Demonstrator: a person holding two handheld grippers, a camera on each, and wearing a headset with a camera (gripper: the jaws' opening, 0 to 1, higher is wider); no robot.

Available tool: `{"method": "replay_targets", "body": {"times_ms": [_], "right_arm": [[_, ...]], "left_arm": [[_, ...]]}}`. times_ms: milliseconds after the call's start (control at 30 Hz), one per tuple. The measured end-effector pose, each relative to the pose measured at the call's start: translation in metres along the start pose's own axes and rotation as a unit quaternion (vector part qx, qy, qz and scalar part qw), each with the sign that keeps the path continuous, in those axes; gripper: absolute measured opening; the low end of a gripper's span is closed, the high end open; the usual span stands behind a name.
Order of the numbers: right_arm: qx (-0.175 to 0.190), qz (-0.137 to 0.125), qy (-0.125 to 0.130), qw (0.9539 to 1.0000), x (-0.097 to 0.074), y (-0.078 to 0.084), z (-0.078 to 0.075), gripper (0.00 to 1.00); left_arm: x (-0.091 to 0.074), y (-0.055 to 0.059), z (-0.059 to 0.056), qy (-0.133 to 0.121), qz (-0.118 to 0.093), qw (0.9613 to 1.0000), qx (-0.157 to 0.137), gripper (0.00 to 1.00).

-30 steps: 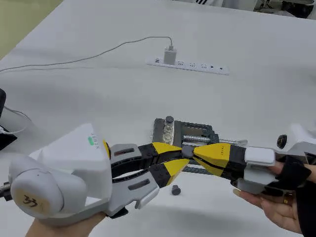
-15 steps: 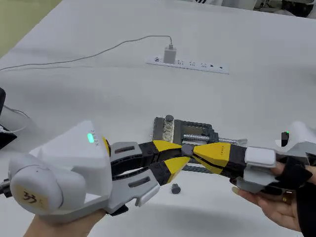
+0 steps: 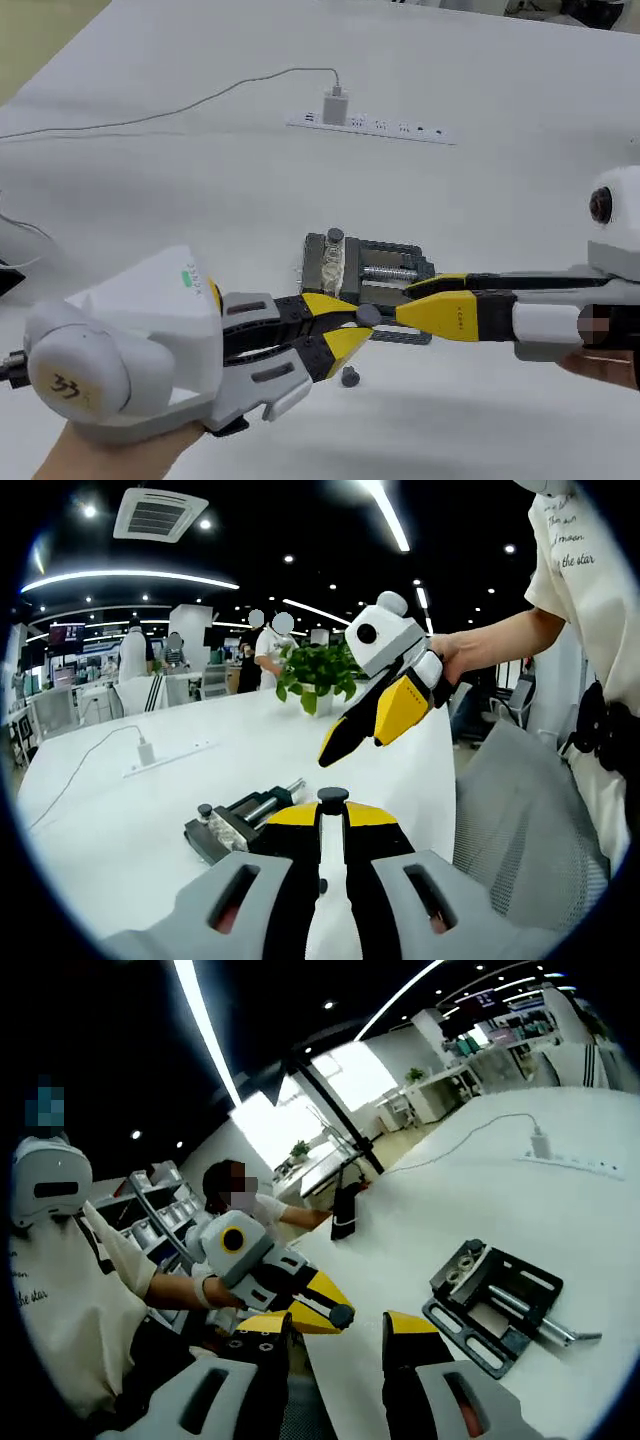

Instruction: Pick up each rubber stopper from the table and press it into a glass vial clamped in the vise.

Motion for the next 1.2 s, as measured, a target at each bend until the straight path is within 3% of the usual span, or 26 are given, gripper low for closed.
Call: {"method": "replay_targets", "body": {"times_ms": [133,233,333,500,600,800,933,1033,1167,1200], "right_arm": [[-0.081,0.041,0.018,0.9957,0.001,-0.005,0.003,0.33],[-0.143,0.087,0.034,0.9854,0.002,-0.006,0.004,0.33],[-0.199,0.130,0.041,0.9704,0.004,-0.006,0.007,0.32],[-0.282,0.204,0.043,0.9366,0.007,-0.006,0.004,0.28],[-0.311,0.233,0.040,0.9207,0.011,-0.005,0.005,0.24],[-0.326,0.249,0.024,0.9116,0.021,-0.004,0.008,0.21],[-0.346,0.270,0.014,0.8987,0.026,0.000,0.009,0.18],[-0.356,0.277,0.011,0.8926,0.028,0.001,0.010,0.16],[-0.356,0.282,0.005,0.8910,0.029,0.003,0.010,0.14],[-0.359,0.285,0.004,0.8888,0.029,0.004,0.010,0.14]], "left_arm": [[0.001,0.001,-0.002,0.010,0.008,0.9999,0.004,0.04],[0.002,0.001,-0.003,0.020,0.015,0.9997,0.003,0.04],[0.003,0.002,-0.004,0.027,0.020,0.9994,0.006,0.04],[0.005,0.003,-0.006,0.040,0.032,0.9986,0.012,0.04],[0.007,0.004,-0.008,0.051,0.041,0.9977,0.017,0.04],[0.010,0.007,-0.012,0.065,0.054,0.9962,0.023,0.04],[0.011,0.009,-0.015,0.073,0.062,0.9950,0.028,0.04],[0.011,0.009,-0.016,0.077,0.064,0.9946,0.028,0.04],[0.011,0.010,-0.016,0.079,0.065,0.9944,0.028,0.04],[0.011,0.010,-0.016,0.080,0.065,0.9943,0.028,0.04]]}}
Point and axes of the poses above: the centre of the closed fingertips' face, and the gripper's own axes: x roughly forward along the fingers, z roughly to its left, y roughly out of its underside, the point moved 9 cm from there along -x, roughly backward along the fingers, and after that the axes turned 5 degrees about z, right-handed, at the moved point
